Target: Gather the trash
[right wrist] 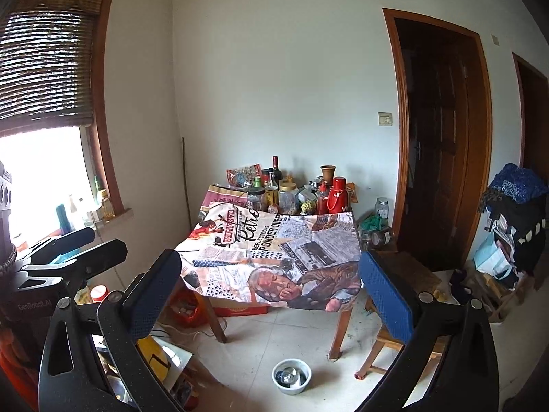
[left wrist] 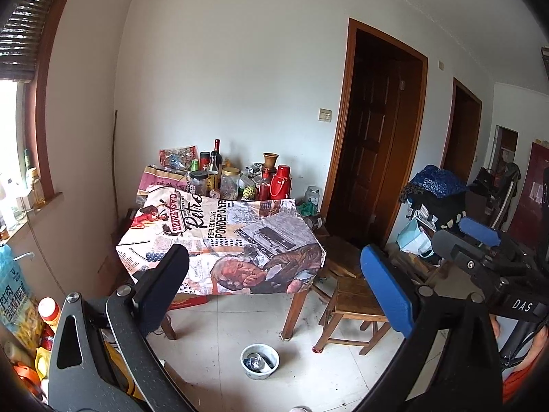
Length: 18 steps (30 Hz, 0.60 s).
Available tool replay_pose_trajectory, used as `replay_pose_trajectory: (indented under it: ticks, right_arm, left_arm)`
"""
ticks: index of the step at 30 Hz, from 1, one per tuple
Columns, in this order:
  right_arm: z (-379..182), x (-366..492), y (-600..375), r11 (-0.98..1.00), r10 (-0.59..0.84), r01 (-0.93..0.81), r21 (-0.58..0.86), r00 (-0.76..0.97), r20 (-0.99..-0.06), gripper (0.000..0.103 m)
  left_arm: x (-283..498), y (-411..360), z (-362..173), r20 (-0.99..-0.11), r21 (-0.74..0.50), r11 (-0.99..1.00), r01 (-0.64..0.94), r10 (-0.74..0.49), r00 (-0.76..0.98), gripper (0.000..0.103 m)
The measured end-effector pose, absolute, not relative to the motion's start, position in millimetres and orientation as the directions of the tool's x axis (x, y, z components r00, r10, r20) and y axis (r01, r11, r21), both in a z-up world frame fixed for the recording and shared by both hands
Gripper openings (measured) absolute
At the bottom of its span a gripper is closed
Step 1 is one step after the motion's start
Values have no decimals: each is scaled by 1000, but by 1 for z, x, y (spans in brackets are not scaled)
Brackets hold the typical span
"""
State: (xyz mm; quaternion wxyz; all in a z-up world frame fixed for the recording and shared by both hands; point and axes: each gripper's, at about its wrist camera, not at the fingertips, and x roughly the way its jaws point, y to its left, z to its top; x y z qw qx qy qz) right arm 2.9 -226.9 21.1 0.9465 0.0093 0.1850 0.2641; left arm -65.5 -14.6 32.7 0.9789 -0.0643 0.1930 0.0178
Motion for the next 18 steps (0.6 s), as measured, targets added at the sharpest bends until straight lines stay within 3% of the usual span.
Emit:
replay_pose_trajectory:
  ticks: [18]
  right_arm:
    - [17,-2,-226,858,503,-501,111,778,-376,103]
  left_arm:
    - [-66,-18,30,-389,-117,992,-50,0,921,101]
